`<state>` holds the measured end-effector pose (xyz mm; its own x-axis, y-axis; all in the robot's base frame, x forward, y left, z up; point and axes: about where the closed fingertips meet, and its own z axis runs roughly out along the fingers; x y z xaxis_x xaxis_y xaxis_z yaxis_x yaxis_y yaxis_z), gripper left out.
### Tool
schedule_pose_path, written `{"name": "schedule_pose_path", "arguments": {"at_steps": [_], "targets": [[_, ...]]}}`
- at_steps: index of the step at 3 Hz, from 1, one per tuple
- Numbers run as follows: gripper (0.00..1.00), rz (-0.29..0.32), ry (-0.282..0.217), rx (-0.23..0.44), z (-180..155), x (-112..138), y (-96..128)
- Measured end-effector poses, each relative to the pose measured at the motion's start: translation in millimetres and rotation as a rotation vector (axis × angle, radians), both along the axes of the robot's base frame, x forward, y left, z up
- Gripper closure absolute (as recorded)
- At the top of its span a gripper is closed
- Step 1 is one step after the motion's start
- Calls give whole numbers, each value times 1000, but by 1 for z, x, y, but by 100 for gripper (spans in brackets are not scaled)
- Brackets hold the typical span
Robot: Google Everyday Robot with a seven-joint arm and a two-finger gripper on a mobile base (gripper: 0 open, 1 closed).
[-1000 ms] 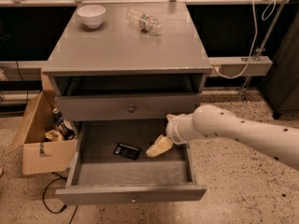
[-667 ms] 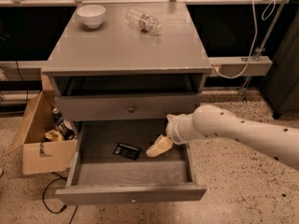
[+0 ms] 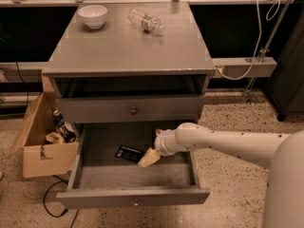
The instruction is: Pick rxbar chocolate from middle drawer and place on counter
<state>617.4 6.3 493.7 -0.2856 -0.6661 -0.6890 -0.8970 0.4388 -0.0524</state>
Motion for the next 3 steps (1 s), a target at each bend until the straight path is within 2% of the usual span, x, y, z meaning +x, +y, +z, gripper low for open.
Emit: {"name": "schedule_pose_path", "arguments": {"at_steps": [1, 2, 3], "targets": [[0, 6, -10, 38, -35, 17, 23], [0, 57, -25, 89, -57, 23, 58], [0, 118, 3, 119, -90, 23, 96]]}}
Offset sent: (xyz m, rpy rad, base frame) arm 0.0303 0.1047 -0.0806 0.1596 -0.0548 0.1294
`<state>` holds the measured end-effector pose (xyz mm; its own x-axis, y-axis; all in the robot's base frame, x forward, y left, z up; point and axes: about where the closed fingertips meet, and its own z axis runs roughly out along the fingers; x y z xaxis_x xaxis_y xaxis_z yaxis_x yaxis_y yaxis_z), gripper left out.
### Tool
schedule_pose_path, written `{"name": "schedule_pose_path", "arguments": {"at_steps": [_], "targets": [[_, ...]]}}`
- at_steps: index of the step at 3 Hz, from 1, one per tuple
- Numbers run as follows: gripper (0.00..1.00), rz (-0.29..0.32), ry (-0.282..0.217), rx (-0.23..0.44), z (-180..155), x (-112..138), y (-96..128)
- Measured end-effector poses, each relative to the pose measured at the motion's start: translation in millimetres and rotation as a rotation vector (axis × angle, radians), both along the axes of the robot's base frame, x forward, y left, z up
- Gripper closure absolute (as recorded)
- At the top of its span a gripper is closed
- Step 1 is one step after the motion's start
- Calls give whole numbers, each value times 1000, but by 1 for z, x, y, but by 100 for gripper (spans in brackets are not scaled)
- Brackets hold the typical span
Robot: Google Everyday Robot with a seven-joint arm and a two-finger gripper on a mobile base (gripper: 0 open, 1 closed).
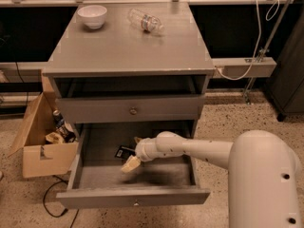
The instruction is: Pick rxbar chocolate from middle drawer and place on counter
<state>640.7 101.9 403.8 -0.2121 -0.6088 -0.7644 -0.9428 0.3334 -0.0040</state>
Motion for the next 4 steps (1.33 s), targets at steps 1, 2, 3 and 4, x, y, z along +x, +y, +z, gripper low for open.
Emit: {"name": "schedule_pose_path", "arguments": {"at_steps": [1, 2, 3, 4], "targets": [[0, 23, 20, 5, -18, 0, 15], [2, 7, 40, 4, -34, 4, 14], [24, -23, 63, 26, -47, 10, 7], [47, -25, 74, 35, -50, 11, 4]]}}
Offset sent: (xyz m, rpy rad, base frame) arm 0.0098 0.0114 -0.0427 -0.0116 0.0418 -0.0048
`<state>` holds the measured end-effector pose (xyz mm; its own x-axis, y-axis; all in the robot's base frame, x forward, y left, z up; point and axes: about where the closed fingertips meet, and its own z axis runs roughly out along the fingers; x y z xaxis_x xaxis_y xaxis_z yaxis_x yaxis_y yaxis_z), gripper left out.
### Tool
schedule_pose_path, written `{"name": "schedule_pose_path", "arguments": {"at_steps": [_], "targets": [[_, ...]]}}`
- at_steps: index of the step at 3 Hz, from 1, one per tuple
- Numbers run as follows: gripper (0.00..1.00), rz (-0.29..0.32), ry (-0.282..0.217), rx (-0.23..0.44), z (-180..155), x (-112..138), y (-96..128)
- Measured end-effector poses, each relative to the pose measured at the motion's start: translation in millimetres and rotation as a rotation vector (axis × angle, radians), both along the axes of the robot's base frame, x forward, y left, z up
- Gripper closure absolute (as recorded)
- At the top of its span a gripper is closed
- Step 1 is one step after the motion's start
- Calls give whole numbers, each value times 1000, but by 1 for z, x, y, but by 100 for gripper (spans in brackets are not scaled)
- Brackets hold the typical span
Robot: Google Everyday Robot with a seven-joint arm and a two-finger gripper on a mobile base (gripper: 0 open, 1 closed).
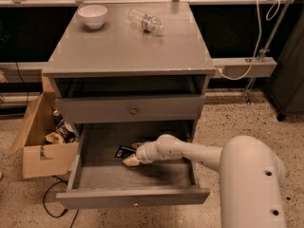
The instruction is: Pick rxbar chocolate from middle drawer and place on counter
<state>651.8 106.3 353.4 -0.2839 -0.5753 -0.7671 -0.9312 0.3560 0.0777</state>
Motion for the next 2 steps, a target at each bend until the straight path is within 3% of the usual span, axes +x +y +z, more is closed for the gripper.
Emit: {"name": "schedule_pose_path", "arguments": {"at_steps": [1, 2], "targets": [[71, -5, 5, 25, -4, 1, -6], [99, -2, -21, 25, 8, 3, -8]]}}
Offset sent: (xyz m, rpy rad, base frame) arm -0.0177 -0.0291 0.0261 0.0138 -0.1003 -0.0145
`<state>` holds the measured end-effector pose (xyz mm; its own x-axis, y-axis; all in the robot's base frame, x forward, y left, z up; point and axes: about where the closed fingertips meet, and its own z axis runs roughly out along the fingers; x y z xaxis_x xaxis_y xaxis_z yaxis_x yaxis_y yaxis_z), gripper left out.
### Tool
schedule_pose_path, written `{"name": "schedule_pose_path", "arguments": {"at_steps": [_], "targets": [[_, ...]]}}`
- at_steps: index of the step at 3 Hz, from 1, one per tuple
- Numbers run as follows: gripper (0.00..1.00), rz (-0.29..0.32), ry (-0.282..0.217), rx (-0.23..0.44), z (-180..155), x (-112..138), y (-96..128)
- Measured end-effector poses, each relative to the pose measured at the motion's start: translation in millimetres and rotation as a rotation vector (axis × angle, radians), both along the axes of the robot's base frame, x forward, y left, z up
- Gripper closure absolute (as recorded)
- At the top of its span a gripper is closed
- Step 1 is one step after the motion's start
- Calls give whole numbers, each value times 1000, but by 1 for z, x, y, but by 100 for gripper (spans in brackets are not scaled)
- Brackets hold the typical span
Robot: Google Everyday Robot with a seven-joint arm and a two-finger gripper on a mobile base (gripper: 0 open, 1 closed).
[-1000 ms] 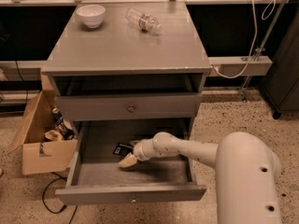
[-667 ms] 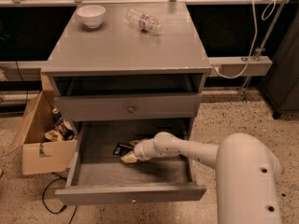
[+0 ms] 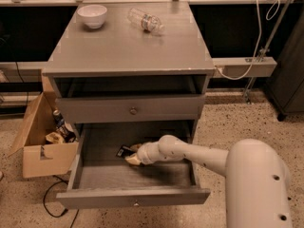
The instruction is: Pick rxbar chocolate from middle drawer and place on counter
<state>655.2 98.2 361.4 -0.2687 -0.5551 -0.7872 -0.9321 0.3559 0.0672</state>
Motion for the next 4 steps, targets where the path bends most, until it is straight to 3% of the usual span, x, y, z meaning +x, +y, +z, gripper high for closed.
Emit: {"name": "schedule_pose_path", "arguments": {"at_steps": [1, 2, 3, 4], "targets": [[100, -28, -130, 13, 56, -11, -25], [100, -111, -274, -3, 144, -56, -91], [100, -156, -340, -28, 192, -91, -135], [100, -194, -341, -33, 194, -93, -156]]}}
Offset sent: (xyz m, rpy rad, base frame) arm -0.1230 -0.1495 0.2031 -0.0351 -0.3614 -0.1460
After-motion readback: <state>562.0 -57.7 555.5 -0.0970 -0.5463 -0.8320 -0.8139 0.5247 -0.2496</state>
